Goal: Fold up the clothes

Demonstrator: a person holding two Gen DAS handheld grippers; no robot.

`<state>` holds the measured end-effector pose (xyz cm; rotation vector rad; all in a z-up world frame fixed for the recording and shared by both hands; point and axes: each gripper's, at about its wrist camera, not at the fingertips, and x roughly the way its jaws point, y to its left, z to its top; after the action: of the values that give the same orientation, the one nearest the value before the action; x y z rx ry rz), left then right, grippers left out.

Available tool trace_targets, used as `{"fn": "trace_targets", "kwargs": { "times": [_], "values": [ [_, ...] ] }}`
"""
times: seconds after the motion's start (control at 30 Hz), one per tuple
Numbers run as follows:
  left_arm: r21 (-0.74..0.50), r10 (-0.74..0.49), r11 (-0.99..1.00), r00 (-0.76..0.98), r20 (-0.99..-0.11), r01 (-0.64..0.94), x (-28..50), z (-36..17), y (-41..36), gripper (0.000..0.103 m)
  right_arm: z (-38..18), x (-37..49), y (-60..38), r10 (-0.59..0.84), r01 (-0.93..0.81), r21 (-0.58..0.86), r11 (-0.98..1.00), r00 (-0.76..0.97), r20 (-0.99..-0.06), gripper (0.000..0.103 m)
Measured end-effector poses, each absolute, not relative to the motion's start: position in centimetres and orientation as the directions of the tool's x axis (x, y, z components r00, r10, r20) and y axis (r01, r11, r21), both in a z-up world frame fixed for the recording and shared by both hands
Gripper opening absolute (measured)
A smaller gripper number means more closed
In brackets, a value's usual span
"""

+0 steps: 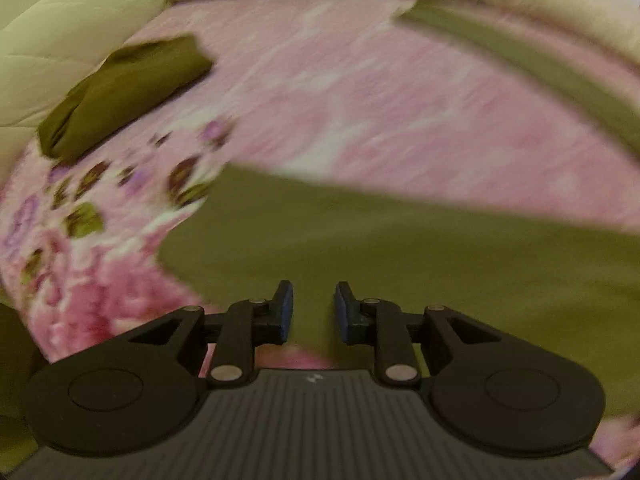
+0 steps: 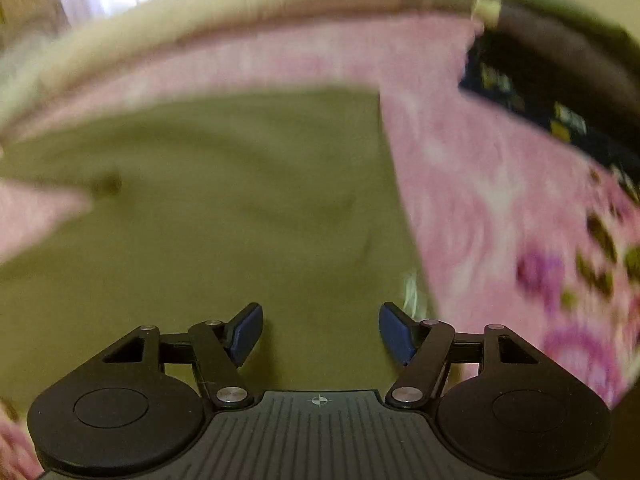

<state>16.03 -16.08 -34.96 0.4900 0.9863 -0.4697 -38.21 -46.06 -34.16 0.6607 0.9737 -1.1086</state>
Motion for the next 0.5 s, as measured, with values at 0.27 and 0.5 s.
{"fn": "trace_targets", "kwargs": {
  "times": [0.27, 0.5],
  "values": [
    [0.199, -0.061, 0.760, 0.373, -0.926, 0.619, 16.2, -29.9, -10.3, 0.030, -27.6, -40.7, -38.2, -0.373, 0.988, 0.109, 0.112, 0.143, -0.917, 0.067],
    [0.144, -0.173, 0.633, 0.320, -0.932, 0.761, 10.0, -20.8, -11.2, 0.031, -20.8, -35.0, -31.6, -0.342, 0.952, 0.242, 0.186, 0.293, -0.893, 0.067]
  ]
}}
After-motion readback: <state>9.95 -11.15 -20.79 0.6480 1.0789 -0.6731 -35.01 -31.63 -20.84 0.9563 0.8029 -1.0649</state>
